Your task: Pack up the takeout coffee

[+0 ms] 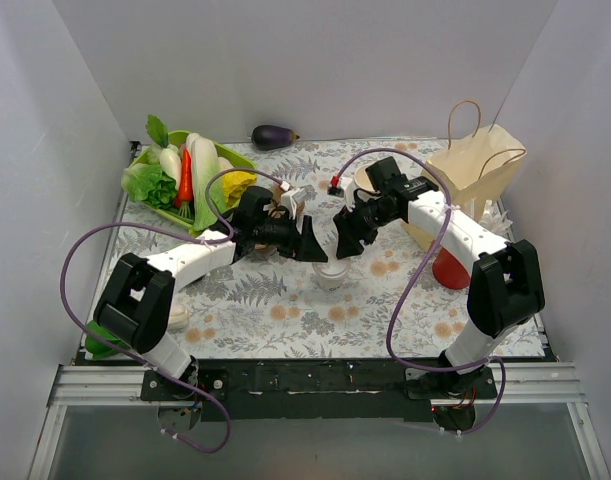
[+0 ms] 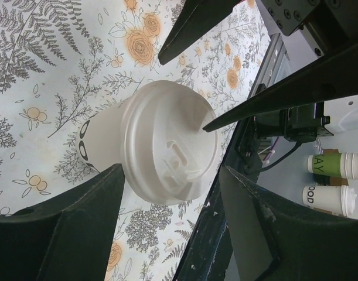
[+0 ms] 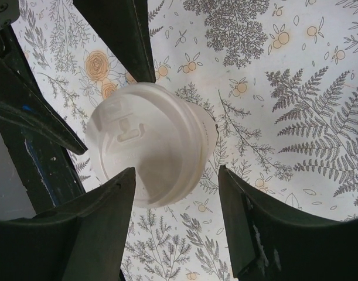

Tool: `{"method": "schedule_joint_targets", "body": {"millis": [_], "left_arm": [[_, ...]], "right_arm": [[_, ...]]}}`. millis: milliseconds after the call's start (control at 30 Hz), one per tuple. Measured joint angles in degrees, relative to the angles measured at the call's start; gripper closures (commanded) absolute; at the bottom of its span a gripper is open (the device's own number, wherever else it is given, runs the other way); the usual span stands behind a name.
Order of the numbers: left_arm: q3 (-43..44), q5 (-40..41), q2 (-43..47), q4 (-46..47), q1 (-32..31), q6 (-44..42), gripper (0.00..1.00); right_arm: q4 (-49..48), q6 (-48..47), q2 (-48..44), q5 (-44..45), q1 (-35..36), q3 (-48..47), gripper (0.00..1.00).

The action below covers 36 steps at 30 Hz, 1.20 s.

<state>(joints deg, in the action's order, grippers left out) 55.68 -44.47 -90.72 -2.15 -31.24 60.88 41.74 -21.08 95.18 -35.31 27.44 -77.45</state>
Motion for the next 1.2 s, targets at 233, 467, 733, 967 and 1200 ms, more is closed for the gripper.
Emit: {"method": "schedule_joint_targets", "body": {"millis": [233, 467, 733, 967, 1200], "left_arm": [[1.0, 0.3, -1.6, 0.0, -0.6, 0.0, 0.34], [1.8, 1.2, -2.7, 0.2, -0.8, 0.2, 0.32], [2.4, 1.6, -2.5, -0.5, -0.4, 0.3, 0.26], [-0.2, -0.8, -1.0, 0.4, 0.7, 3.0, 0.26], [-1.5, -2.4, -1.0, 1.3, 0.9, 5.6, 0.26]], "right_arm": [[0.1, 0.2, -0.1, 0.0, -0.2, 0.5, 0.33], [0.0, 1.3, -0.1, -2.1, -1.9, 0.6, 0.32], [-0.3, 3.6, -0.1, -8.8, -4.8, 0.8, 0.28], [-0.5, 5.1, 1.6, -12.2, -4.9, 1.6, 0.28], [-0.5, 5.9, 4.3, -12.9, -5.4, 1.6, 0.29]]}}
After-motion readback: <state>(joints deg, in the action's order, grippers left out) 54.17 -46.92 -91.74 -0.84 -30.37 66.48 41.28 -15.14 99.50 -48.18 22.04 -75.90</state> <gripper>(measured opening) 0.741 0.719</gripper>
